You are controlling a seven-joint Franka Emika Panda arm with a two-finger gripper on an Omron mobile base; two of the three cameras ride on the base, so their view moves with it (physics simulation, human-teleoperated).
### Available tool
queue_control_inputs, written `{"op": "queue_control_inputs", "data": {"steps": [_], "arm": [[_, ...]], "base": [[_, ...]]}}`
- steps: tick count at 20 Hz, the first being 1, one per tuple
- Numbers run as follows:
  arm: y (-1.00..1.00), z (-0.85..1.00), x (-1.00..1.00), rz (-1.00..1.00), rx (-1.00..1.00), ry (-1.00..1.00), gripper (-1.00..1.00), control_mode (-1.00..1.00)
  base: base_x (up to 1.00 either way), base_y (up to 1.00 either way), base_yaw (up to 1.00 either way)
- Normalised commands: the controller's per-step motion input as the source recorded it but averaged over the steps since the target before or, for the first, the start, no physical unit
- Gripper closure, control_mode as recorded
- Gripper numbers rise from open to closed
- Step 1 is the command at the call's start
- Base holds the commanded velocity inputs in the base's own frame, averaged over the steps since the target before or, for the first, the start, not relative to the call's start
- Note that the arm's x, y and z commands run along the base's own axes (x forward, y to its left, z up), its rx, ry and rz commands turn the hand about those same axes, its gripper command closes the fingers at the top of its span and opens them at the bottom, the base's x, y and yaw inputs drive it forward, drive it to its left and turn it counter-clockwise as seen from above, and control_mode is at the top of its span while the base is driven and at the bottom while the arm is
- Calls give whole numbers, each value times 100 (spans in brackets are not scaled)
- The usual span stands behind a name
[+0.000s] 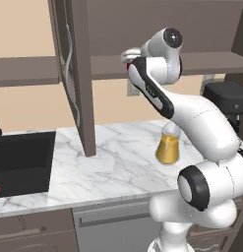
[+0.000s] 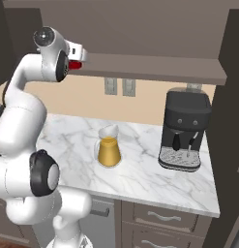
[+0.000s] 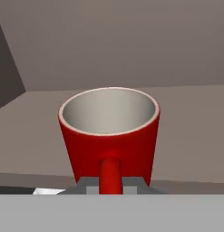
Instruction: There is a tray on the dining counter. Grab the cup, mug, and pitcher and place them on the tray. The pitcher may be placed next to the tray if it cannot fit the tray.
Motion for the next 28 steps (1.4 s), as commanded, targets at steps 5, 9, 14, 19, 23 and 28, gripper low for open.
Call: {"op": "queue_control_inputs", "data": {"steps": [5,9,14,19,23,28], "arm": [[-31,0,-92,0,-1,0,100,-100],[-20,0,-99,0,0,0,100,-100],[-16,0,-86,-1,-1,2,100,-100],[-15,0,-63,-2,0,6,100,-100],[-8,0,-19,0,0,9,100,-100],[-1,-2,-5,0,0,7,100,-100]], "base": [[0,0,0],[0,0,0],[0,0,0],[0,0,0],[0,0,0],[0,0,0]]}}
